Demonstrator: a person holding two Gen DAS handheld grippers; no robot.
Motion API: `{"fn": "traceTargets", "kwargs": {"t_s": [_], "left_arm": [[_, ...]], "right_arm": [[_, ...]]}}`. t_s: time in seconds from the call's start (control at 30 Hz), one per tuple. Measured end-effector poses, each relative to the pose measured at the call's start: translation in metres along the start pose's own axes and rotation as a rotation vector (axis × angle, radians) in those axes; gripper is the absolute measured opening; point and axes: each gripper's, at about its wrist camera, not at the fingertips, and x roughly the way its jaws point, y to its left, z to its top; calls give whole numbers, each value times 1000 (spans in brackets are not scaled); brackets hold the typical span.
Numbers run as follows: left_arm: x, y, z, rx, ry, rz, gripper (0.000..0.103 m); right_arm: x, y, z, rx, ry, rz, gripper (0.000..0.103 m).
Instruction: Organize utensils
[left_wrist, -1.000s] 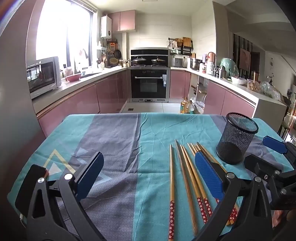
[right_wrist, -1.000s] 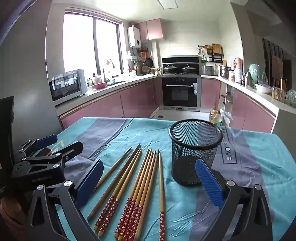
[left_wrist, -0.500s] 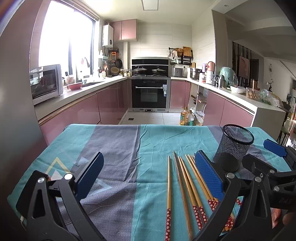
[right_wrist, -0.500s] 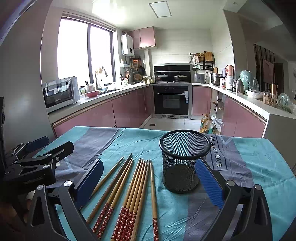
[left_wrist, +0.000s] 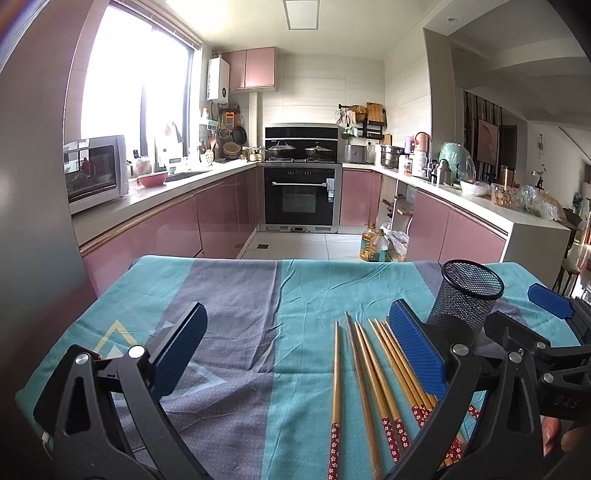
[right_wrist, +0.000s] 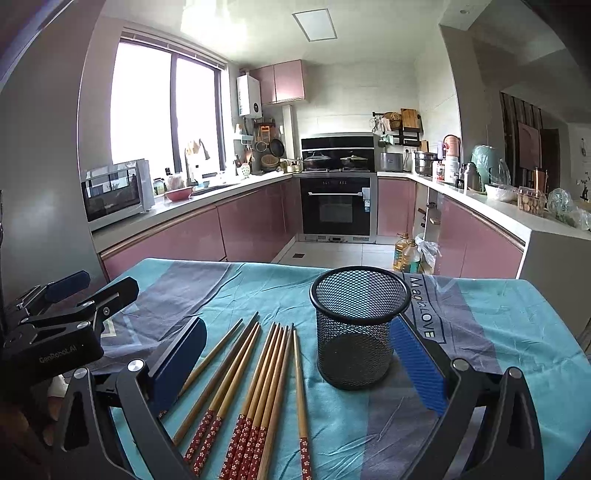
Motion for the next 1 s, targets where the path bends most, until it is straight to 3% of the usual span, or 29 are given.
{"fn": "traceTargets", "kwargs": {"t_s": [1.0], "left_arm": [[-5, 2, 1, -7, -36, 0, 97]], "right_arm": [[-11, 1, 4, -11, -50, -76, 96]]}}
